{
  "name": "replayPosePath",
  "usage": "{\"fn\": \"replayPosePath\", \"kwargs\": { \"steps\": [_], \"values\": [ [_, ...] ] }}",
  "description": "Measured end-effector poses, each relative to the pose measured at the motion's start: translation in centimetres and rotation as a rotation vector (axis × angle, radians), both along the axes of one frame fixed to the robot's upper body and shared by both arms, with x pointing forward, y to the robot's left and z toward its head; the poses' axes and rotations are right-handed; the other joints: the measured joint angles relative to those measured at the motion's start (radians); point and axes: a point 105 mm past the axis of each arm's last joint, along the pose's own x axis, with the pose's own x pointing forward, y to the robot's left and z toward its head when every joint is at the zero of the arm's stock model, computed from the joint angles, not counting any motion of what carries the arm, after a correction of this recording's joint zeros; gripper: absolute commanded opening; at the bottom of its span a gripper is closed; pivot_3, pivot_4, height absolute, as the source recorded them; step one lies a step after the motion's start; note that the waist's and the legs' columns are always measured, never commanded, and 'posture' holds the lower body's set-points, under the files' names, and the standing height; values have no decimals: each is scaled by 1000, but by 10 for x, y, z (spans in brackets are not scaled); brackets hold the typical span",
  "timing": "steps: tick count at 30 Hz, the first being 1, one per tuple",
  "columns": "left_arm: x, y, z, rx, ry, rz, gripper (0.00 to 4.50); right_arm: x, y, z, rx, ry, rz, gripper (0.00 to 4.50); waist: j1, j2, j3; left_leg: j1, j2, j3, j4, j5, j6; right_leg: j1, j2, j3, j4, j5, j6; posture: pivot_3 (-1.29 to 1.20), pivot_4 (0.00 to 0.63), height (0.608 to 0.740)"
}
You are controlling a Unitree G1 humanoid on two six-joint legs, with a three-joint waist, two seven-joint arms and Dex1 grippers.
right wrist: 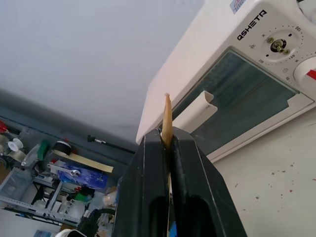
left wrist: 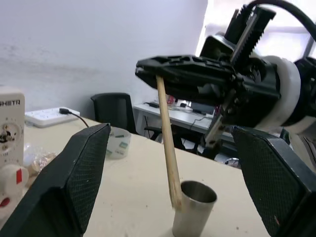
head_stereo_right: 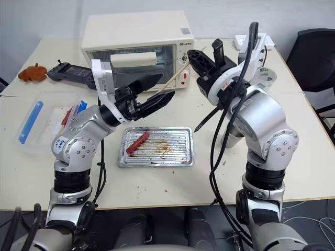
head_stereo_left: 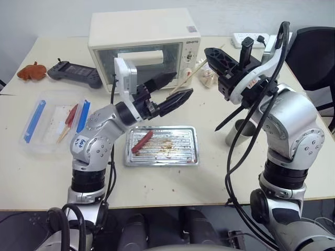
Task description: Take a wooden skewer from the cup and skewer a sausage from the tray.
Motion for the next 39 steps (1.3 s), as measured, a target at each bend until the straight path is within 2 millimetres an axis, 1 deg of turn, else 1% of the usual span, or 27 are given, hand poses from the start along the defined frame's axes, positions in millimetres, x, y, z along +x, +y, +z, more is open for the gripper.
{"fn": "replayPosePath", "kwargs": {
  "steps": [1,5,11,20,23,29,37,38,39],
  "values": [
    [1,-1,0,-9,3,5,3587,0,0,0,5,1,-1,0,-1,0,0,0,0,0,0,0,0,0,0,0,0,0,0,0,150,740],
    [2,-3,0,-26,13,14,2402,1,0,1,13,-3,-6,0,0,0,0,0,0,0,0,0,0,0,0,0,0,0,0,0,150,740],
    [2,-6,-4,-16,30,11,2402,2,1,2,17,-10,-12,0,0,0,0,0,0,0,0,0,0,0,0,0,0,0,0,0,150,740],
    [3,-7,-4,-20,36,19,2402,2,3,1,11,-16,-18,0,1,0,0,0,0,0,0,0,0,0,0,0,0,0,0,0,150,740],
    [3,-8,-4,-27,38,21,1828,3,3,1,17,-16,-20,0,1,0,0,0,0,0,0,0,0,0,0,0,0,0,0,0,150,740],
    [6,-8,-4,-39,49,41,33,2,4,2,19,-19,-21,0,1,0,0,0,0,0,0,0,0,0,0,0,0,0,0,0,150,740],
    [7,-9,-4,-46,51,46,33,2,4,3,18,-35,-30,0,1,0,0,0,0,0,0,0,0,0,0,0,0,0,0,0,150,740],
    [7,-9,-4,-45,50,47,0,3,4,3,18,-37,-32,541,1,0,0,0,0,0,0,0,0,0,0,0,0,0,0,0,150,740],
    [8,-9,-4,-43,52,49,0,2,4,3,18,-39,-30,738,1,0,0,0,0,0,0,0,0,0,0,0,0,0,0,0,150,740]
  ]
}}
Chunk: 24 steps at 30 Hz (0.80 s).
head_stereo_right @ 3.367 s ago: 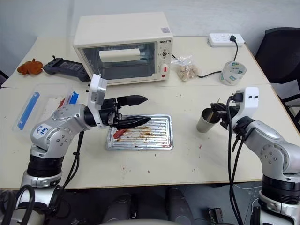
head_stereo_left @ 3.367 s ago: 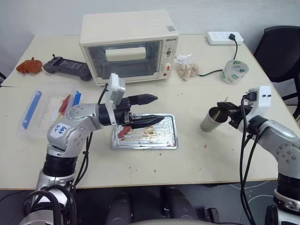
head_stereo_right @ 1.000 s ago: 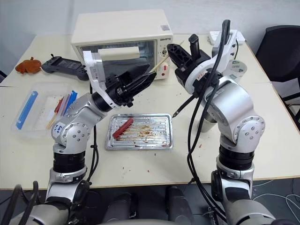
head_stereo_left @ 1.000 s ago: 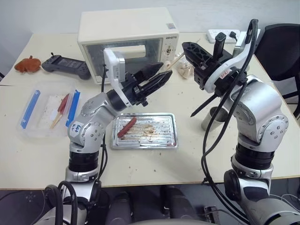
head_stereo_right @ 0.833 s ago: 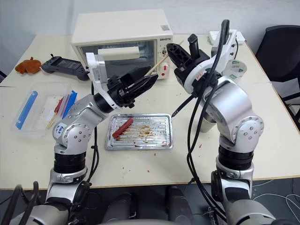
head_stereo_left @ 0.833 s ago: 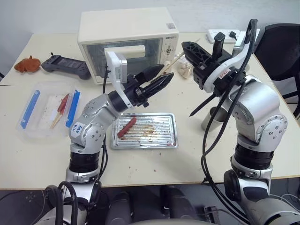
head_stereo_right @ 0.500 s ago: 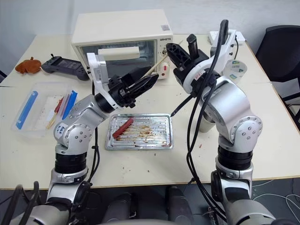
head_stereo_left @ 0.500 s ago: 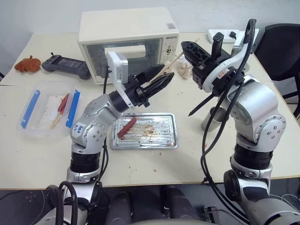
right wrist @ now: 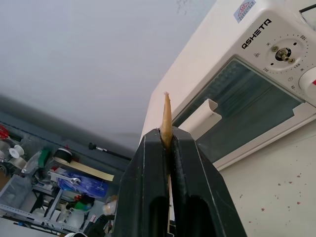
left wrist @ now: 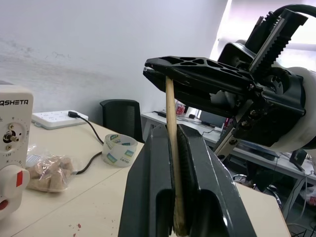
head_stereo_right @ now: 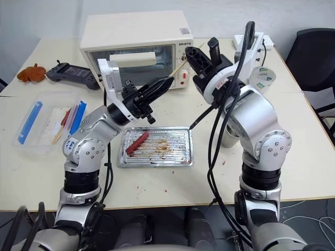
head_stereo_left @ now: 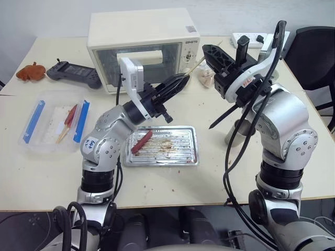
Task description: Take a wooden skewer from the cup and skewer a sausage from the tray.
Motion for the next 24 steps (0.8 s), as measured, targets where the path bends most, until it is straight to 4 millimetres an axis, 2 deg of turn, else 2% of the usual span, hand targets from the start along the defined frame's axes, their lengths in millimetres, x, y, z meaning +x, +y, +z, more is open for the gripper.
{"fn": "replayPosePath", "kwargs": {
  "steps": [6,10,13,15,19,21,23,24],
  "values": [
    [10,9,-3,38,8,42,0,-1,3,-1,-29,-10,10,2762,0,0,0,0,0,0,0,0,0,0,0,0,0,0,0,0,150,740],
    [14,30,4,82,-31,91,0,-2,-2,-5,-206,-73,-16,2762,-1,0,0,0,0,0,0,0,0,0,0,0,-1,0,0,0,150,740],
    [13,54,6,167,-49,125,0,-1,-8,-9,-419,-153,-32,2762,-3,1,0,0,1,0,-1,0,0,-1,0,0,-1,0,-1,0,150,740],
    [6,79,4,250,-45,151,0,0,-6,-11,-614,-232,-10,2762,-10,2,1,1,1,1,-2,0,0,-2,0,0,0,-1,-2,0,150,740],
    [-13,122,-3,397,-5,189,0,-7,10,-22,-949,-408,153,3896,-10,2,1,0,3,0,-5,0,0,-4,0,-2,0,-3,-4,0,150,740],
    [-23,144,-9,465,33,220,0,-4,5,-34,-1096,-472,251,4481,-4,2,1,0,2,1,-6,0,0,-5,0,-3,-1,-3,-5,0,150,740],
    [-32,161,-13,507,68,242,0,0,2,-43,-1183,-531,328,4481,-2,2,1,0,2,1,-6,-1,-1,-5,-1,-3,-2,-3,-5,0,150,740],
    [-41,169,-16,540,83,249,0,-1,7,-48,-1230,-595,392,4481,-3,2,1,0,2,2,-6,-1,-1,-5,-1,-3,-3,-3,-5,0,150,740]
  ]
}}
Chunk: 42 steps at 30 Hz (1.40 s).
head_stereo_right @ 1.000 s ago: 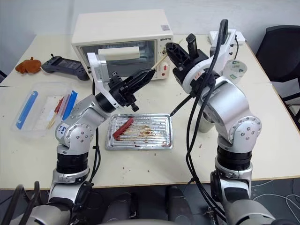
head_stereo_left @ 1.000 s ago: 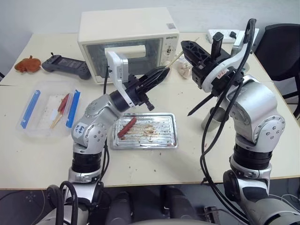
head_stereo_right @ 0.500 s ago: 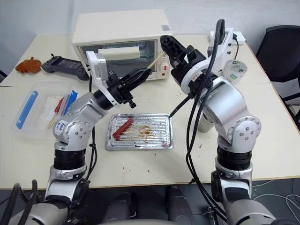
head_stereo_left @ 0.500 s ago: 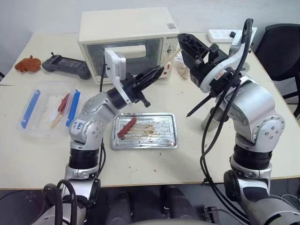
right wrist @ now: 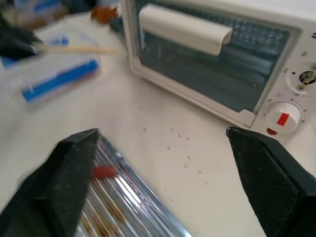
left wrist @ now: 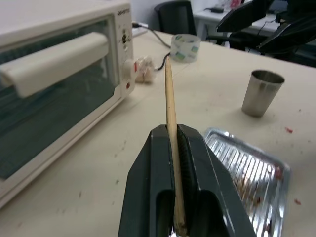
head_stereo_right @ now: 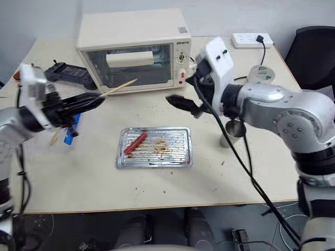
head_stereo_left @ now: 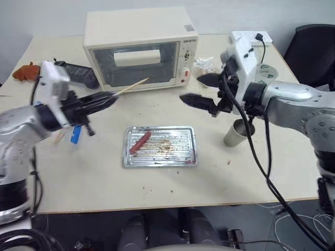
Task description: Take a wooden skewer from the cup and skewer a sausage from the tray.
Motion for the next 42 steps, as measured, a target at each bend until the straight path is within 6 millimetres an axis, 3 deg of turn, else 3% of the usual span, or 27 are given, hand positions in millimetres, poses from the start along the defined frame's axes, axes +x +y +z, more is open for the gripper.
{"fn": "replayPosePath", "kwargs": {
  "steps": [3,5,7,9,14,17,18,21,29,42],
  "values": [
    [-19,12,-10,62,59,-8,0,-8,13,-8,-110,-66,184,4481,-2,0,0,0,0,1,-1,-1,-1,-2,0,0,0,0,-1,0,150,740],
    [-32,27,-16,78,94,32,0,0,40,-13,-123,-110,303,4481,-14,-2,-1,1,3,3,0,-1,-2,-1,1,1,1,-1,-2,0,150,740],
    [-41,32,-19,92,108,48,0,2,68,-36,-181,-108,434,4481,-24,-2,-1,1,3,2,0,-1,-3,-3,1,-1,4,-1,-3,0,150,740],
    [-47,37,-19,98,106,75,0,4,81,-56,-242,-97,512,4481,-23,-1,0,0,3,2,0,0,-4,-4,0,-3,7,-2,-5,0,150,740],
    [-57,41,-19,109,93,124,0,14,106,-70,-328,-157,626,4481,-26,-1,-1,0,3,0,0,1,-6,-4,-1,-2,9,-2,-5,0,150,740],
    [-60,39,-20,113,90,139,0,15,123,-84,-357,-169,682,3897,-32,-1,-1,1,4,0,-1,1,-8,-4,-1,-2,9,-2,-6,0,150,740],
    [-60,40,-20,110,89,146,0,16,126,-90,-365,-161,690,3515,-33,-1,-1,1,4,0,-1,2,-10,-5,-2,-2,10,-2,-7,0,150,740],
    [-63,44,-22,97,99,167,0,19,133,-105,-390,-144,703,2589,-39,-1,-1,0,7,-1,-1,3,-14,-5,-3,-3,10,-2,-9,0,150,740],
    [-61,40,-20,93,82,168,0,23,151,-117,-398,-154,699,2589,-56,-1,-1,1,11,-1,-2,4,-19,-7,0,-3,13,-3,-12,0,150,740],
    [-52,34,-14,77,47,143,0,32,154,-138,-402,-113,633,2589,-60,-1,-1,2,12,0,-2,8,-29,-11,2,-4,25,-8,-20,0,150,740]
  ]
}}
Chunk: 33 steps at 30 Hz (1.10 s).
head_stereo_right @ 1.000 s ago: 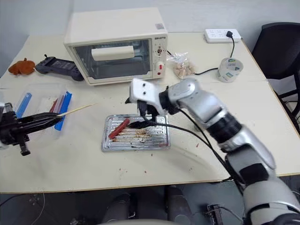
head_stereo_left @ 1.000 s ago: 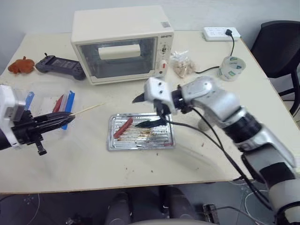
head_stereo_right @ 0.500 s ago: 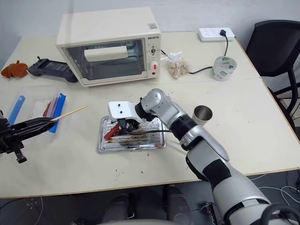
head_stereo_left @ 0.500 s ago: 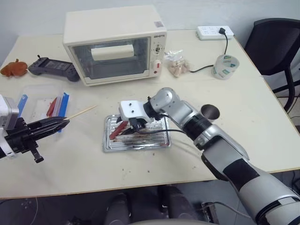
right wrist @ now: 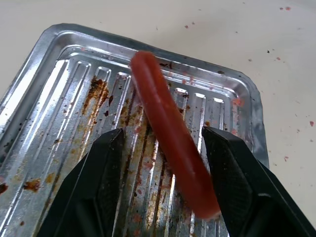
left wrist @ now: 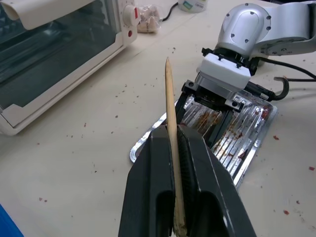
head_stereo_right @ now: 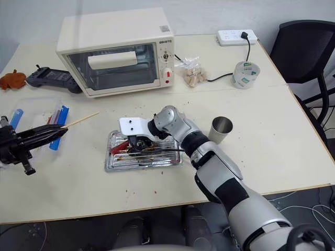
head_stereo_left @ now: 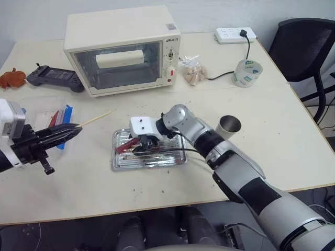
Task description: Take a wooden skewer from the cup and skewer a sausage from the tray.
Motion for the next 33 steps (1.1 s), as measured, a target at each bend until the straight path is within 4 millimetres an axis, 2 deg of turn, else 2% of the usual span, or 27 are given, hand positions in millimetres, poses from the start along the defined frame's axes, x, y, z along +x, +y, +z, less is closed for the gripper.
{"fn": "replayPosePath", "kwargs": {
  "steps": [9,18,22,23,31,33],
  "values": [
    [4,-5,-1,-2,3,-24,0,3,-6,1,-12,40,-20,2589,0,0,0,0,0,0,0,1,-2,0,1,-1,1,0,-1,0,150,740],
    [10,-5,-1,-16,3,-30,0,0,0,-2,6,86,-36,2589,-4,0,0,0,1,0,0,1,-3,0,1,-2,2,-1,-1,0,150,740],
    [11,-6,-3,-15,8,-37,0,-4,4,-5,14,105,-30,1744,-6,0,0,0,1,0,0,2,-3,0,1,-2,2,-1,-1,0,150,740],
    [11,-6,-3,-15,8,-37,0,-5,5,-6,15,110,-27,1399,-7,0,0,0,1,0,0,2,-3,0,1,-2,2,-1,-1,0,150,740],
    [11,-6,-2,-13,1,-34,0,-7,7,-7,20,122,-29,1399,-8,0,0,0,1,0,0,2,-3,0,1,-2,3,-1,-1,0,150,740],
    [11,-6,-2,-12,0,-34,0,-6,7,-7,21,128,-36,1039,-8,0,0,0,1,0,0,2,-3,0,1,-2,3,-1,-1,0,150,740]
  ]
}}
